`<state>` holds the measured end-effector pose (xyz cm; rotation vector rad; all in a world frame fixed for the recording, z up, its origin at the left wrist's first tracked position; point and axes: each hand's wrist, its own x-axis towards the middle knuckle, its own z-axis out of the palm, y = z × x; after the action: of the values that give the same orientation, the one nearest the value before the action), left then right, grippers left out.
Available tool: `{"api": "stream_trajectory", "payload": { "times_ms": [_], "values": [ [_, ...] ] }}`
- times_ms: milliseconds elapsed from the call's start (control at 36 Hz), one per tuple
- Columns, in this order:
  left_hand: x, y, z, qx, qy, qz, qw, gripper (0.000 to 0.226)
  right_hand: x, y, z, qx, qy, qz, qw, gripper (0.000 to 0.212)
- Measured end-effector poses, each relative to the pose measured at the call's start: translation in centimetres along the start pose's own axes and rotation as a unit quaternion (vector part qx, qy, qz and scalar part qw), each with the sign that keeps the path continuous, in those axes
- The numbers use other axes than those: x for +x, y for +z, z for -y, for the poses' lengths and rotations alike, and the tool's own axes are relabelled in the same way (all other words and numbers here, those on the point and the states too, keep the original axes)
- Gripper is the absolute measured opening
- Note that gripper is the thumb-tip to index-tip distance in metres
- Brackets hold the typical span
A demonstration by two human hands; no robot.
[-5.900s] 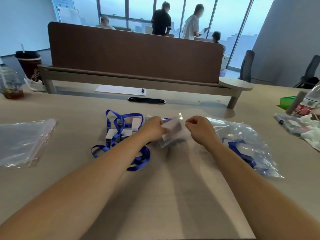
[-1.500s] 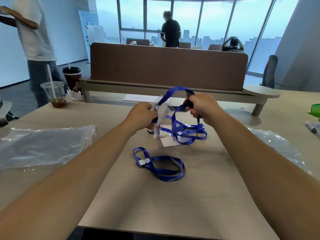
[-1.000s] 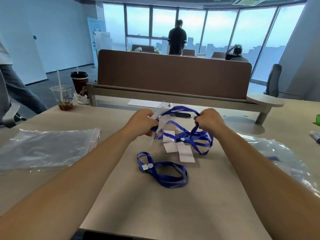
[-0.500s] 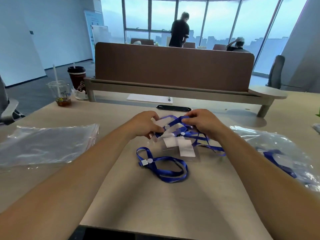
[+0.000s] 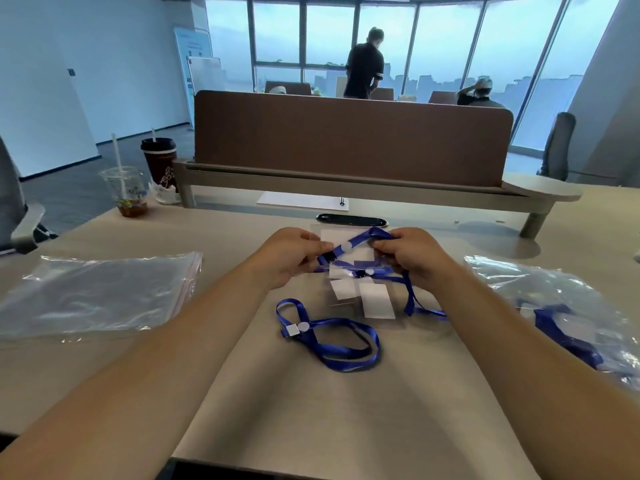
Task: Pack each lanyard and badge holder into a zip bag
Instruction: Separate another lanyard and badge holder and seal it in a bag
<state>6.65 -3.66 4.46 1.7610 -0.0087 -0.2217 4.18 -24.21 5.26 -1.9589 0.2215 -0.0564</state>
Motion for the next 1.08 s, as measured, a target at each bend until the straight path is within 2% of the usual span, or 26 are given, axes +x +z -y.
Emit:
{"api": "stream_trajectory", "payload": {
  "times_ms": [83, 139, 278, 333, 417, 472, 556, 639, 722, 806, 861, 944, 1083],
  "values": [
    [-0.1, 0.2, 0.5, -0.031, -0.007, 0.013, 0.999, 0.02, -0.1, 0.6, -0.1, 0.021, 0.01, -0.001, 1.0, 0.01],
    [-0.1, 0.2, 0.6, -0.055, -0.015, 0.024, 0.998, 0.03, -0.3, 0.9, 0.1, 0.011, 0.005, -0.001, 1.0, 0.01],
    [-0.8, 0.1, 0.2, -0.04, -0.012, 0.048, 0.998, 0.018, -0.5, 1.6, 0.5, -0.134, -0.03, 0.0, 0.991, 0.011],
    [-0.9, 0.2, 0.0, -0.021, -0.005, 0.044, 0.999, 0.018, -0.4, 1.5, 0.8, -0.164, -0.039, 0.002, 0.986, 0.003],
    [-0.7, 0.2, 0.0, -0.01, 0.002, 0.038, 0.999, 0.019, -0.4, 1.2, 1.5, -0.189, -0.058, -0.013, 0.98, 0.034],
    [-0.7, 0.2, 0.0, -0.002, 0.005, 0.035, 0.999, 0.021, -0.6, 1.1, 2.0, -0.207, -0.07, -0.01, 0.976, 0.04],
    [-0.8, 0.3, 0.3, 0.004, 0.011, 0.03, 0.999, 0.022, -0.7, 1.3, 2.9, -0.273, -0.091, 0.011, 0.958, 0.029],
    [-0.8, 0.6, 0.4, 0.027, 0.015, 0.03, 0.999, 0.026, -0.9, 1.3, 3.8, -0.256, -0.11, 0.037, 0.96, 0.017],
    [-1.1, 1.1, 0.4, 0.068, 0.017, 0.04, 0.997, 0.028, -0.8, 1.4, 4.1, -0.222, -0.129, 0.021, 0.966, 0.01],
    [-1.3, 1.3, 0.4, 0.108, 0.03, 0.04, 0.993, 0.018, -0.5, 1.5, 4.3, -0.208, -0.132, 0.01, 0.969, 0.009],
    [-1.5, 1.1, 0.5, 0.098, 0.026, 0.052, 0.994, 0.016, -0.2, 1.5, 4.2, -0.209, -0.13, 0.005, 0.969, 0.009],
    [-1.9, 0.9, 0.6, 0.038, 0.03, 0.077, 0.996, 0.023, 0.3, 1.4, 4.1, -0.213, -0.12, -0.005, 0.97, 0.011],
    [-1.7, 1.0, 0.4, 0.108, 0.025, 0.09, 0.99, 0.031, 0.7, 1.1, 3.7, -0.222, -0.11, -0.009, 0.969, 0.013]
  ]
}}
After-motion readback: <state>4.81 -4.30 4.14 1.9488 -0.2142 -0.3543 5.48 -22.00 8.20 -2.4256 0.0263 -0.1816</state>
